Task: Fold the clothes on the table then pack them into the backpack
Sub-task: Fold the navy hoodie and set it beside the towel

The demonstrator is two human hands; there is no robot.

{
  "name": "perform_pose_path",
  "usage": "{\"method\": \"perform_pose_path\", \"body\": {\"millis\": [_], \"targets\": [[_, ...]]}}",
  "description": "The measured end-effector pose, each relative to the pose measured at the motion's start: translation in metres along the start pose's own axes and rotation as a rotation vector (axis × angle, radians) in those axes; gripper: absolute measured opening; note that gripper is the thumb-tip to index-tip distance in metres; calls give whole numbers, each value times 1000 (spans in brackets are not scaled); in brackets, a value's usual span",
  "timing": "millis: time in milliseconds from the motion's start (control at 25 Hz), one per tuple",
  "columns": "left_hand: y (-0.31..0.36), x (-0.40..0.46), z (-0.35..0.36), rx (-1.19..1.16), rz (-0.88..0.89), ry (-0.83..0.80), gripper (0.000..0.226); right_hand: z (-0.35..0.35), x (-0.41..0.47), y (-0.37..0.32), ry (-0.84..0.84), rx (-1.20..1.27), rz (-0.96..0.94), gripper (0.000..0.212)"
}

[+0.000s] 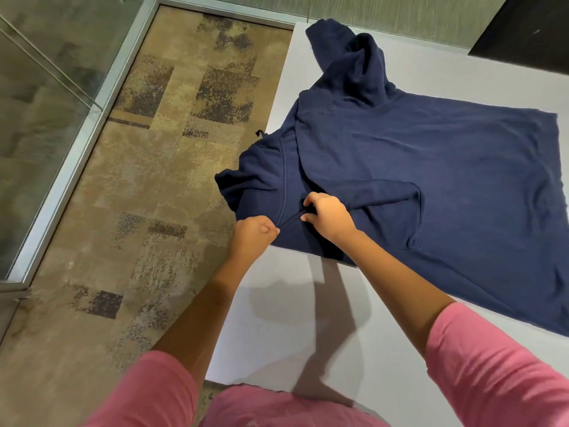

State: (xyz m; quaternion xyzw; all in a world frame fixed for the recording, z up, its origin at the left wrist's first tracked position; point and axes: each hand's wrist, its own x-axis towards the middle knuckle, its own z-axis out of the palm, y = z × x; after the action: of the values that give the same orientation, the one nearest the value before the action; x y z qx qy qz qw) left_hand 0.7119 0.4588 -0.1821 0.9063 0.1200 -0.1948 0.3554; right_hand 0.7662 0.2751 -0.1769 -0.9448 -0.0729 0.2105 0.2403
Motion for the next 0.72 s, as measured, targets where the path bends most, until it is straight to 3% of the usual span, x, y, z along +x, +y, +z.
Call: {"method": "perform_pose_path", "body": {"millis": [200,360,600,720], "targets": [[-2,-8,10,-16,66,115,16,-1,-26,10,178,204,-153,27],[5,-14,18,172,152,194,5,-3,-67,32,392,233,-221,21],[36,-13,28,218,112,117,29,-27,-100,83,644,343,155,26],[56,-7,36,99,36,72,37,-50,-86,104,582,337,460,44]]}}
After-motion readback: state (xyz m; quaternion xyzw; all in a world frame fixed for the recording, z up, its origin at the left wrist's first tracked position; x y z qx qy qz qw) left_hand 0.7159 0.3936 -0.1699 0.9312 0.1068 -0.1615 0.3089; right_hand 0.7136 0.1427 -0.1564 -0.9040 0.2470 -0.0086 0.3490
